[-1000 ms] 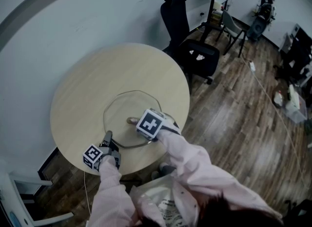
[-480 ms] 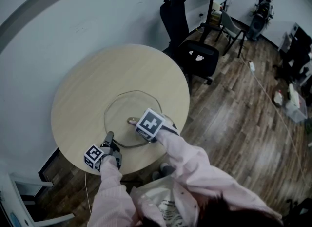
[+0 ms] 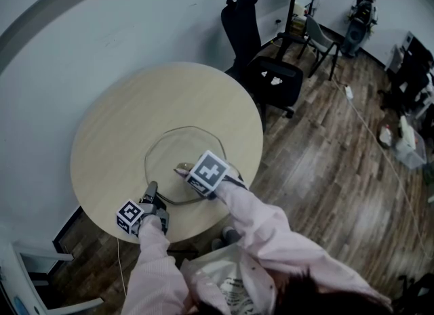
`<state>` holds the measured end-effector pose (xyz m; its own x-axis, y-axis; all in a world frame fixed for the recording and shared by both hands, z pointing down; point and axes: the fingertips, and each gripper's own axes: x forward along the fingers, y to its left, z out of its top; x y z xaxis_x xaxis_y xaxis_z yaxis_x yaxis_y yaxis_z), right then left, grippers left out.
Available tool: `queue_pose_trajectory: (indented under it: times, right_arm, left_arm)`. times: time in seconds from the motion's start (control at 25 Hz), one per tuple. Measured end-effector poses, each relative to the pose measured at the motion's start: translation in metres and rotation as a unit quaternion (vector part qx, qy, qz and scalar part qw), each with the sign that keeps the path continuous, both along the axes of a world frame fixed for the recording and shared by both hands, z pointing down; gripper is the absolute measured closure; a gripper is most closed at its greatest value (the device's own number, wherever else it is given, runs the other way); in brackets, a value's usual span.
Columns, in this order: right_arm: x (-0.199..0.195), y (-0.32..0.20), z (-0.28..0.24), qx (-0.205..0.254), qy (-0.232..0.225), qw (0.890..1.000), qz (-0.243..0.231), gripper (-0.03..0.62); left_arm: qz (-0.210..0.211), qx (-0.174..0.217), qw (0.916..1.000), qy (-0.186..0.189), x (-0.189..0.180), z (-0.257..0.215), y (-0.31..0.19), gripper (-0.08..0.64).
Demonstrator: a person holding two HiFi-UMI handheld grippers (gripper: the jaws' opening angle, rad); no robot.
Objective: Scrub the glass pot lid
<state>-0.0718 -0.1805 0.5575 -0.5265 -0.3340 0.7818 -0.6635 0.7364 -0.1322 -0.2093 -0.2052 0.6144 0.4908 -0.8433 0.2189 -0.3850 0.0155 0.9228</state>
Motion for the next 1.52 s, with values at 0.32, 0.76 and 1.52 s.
queue_pose_trajectory:
  times: [0.32, 0.76, 1.52]
  right_arm:
    - [-0.018, 0.003, -0.001, -0.014, -0.026, 1.000, 0.004, 0.505]
    - [-0.039, 0.012, -0.003, -0.028, -0.065, 0.997, 0.012, 0.505]
    - [-0.056, 0.016, -0.009, -0.052, -0.146, 0.988, 0.024, 0.503]
  left_arm:
    - [0.003, 0.000, 1.0000, 0.001, -0.001, -0.001, -0.005, 0.482]
    - [0.005, -0.002, 1.0000, 0.003, 0.000, 0.000, -0.004, 0.482]
    - [0.004, 0.000, 1.0000, -0.005, -0.003, 0.002, -0.006, 0.480]
